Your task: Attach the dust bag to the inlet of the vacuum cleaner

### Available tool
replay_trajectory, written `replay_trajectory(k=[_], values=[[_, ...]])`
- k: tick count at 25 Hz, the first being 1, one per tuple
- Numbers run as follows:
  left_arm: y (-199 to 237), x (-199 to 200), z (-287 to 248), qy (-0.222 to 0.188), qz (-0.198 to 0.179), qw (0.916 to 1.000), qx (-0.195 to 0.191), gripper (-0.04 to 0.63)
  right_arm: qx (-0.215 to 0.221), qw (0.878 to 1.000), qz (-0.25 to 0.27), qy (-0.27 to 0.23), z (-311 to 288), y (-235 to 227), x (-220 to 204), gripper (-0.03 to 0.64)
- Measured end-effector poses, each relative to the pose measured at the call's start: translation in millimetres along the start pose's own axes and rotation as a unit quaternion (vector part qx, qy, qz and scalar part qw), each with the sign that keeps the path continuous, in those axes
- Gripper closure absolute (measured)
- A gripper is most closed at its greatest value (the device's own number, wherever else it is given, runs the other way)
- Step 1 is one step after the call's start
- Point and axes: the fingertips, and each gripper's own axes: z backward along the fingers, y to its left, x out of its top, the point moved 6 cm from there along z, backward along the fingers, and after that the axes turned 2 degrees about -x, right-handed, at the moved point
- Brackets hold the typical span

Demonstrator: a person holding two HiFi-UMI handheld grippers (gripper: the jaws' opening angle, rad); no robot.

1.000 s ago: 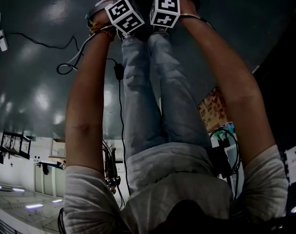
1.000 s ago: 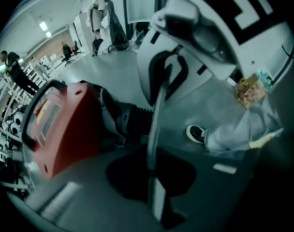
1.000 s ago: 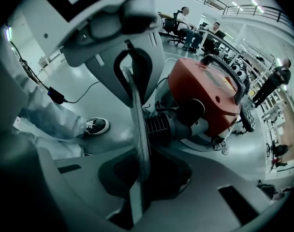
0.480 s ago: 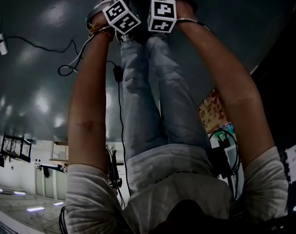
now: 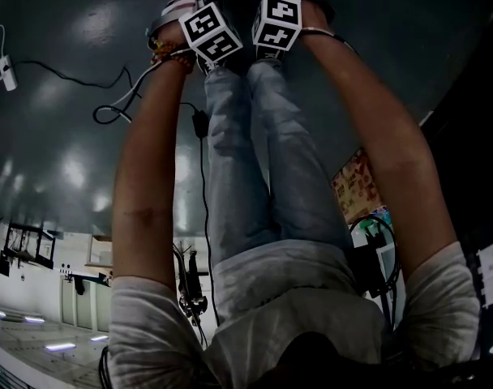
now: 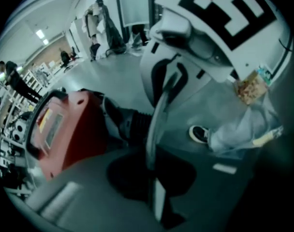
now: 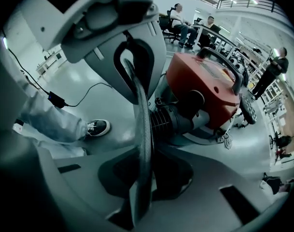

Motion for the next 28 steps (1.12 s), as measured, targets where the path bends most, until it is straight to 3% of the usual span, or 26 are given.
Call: replay_trajectory(k=[7,17,23,28], values=[[9,-12,-7,0.007,0.039,0.9992,-0.008,0.581,0.006,0.999,0.009,-0.035,16,-3,14,0.578],[-1,0,2,0.001,-0.012,0.9999,-0.007,0.581,0.01,1.0,0.016,-0.003,-1,-9,-2,0.578],[-4,-8,-5,0.013,-0.003,0.9997,-0.021,0.581,-0.024,0.997,0.07,-0.013,13,-7,9,0.578],[-2,-3,2,-0.005,-0.009,0.9999,-0.008,0.582,-0.024,0.998,0.054,-0.003,1,-12,3,0.578]])
